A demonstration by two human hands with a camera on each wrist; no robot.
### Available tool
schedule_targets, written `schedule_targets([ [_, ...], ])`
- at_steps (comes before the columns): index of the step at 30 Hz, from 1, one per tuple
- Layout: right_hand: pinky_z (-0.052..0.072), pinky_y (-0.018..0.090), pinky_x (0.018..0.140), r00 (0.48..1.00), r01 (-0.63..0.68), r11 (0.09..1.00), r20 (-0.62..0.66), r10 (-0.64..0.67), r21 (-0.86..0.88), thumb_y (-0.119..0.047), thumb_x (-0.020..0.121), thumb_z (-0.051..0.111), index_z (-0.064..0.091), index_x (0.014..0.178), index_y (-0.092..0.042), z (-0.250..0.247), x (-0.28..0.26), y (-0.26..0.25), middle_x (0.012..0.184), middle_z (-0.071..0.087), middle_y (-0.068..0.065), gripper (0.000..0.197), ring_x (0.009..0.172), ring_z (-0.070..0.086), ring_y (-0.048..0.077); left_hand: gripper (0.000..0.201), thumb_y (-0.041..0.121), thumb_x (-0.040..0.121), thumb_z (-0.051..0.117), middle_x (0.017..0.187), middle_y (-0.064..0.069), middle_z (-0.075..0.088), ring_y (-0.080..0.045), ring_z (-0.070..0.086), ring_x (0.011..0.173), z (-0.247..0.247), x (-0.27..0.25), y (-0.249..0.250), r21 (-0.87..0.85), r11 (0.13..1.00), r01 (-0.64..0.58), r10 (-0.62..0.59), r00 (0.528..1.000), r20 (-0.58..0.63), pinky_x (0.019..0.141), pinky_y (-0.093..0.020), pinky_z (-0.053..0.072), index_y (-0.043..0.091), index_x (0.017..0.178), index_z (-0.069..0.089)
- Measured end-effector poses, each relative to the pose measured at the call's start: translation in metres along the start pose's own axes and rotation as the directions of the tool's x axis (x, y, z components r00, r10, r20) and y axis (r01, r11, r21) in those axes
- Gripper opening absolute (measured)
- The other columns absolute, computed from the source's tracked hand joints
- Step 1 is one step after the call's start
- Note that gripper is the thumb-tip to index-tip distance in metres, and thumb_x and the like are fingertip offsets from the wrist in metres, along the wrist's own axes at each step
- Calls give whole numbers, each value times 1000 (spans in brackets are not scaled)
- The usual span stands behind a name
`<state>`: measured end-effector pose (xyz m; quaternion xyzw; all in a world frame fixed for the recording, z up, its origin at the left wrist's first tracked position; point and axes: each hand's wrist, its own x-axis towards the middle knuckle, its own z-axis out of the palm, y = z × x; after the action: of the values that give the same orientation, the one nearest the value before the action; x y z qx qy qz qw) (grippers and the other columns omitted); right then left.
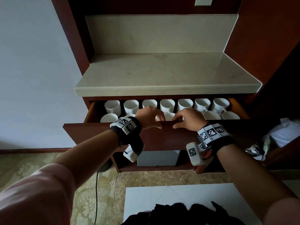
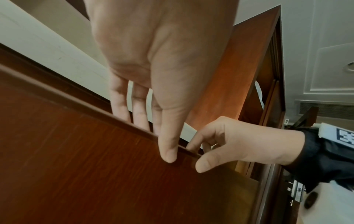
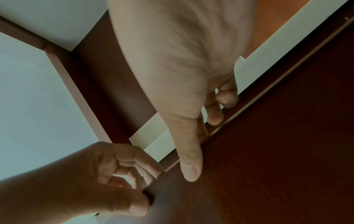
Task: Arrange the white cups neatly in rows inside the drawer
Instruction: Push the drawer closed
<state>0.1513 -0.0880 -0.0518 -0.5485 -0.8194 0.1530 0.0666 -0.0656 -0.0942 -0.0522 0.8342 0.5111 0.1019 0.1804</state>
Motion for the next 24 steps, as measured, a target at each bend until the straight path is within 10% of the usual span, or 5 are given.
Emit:
schedule_targets([
  [6,38,26,70,983,-51,998,-178,43,-37,-40,71,78,71,94,-30,9,13,1,93,53,-7,26,83,49,9,26,31,77,75,100,16,65,0,50,79,2,5,2,102,994,48,-30,985,-169,52,-18,26,31,101,68],
  [19,28,23,48,933,-100,995,-351,85,-25,-35,75,77,52,79,-17,18,43,1,66,56,-6,31,63,54,16,31,17,79,72,110,2,56,-20,60,93,10,29,-19,90,989,114,-83,953,-290,70,-31,48,24,109,67],
  [24,40,25,60,910,-200,977,-356,212,71,-38,76,75,56,67,-19,21,52,1,72,64,-1,28,71,58,17,11,10,73,69,87,-1,60,-22,62,74,15,30,-33,-77,988,132,-152,902,-404,61,-40,53,18,80,66],
])
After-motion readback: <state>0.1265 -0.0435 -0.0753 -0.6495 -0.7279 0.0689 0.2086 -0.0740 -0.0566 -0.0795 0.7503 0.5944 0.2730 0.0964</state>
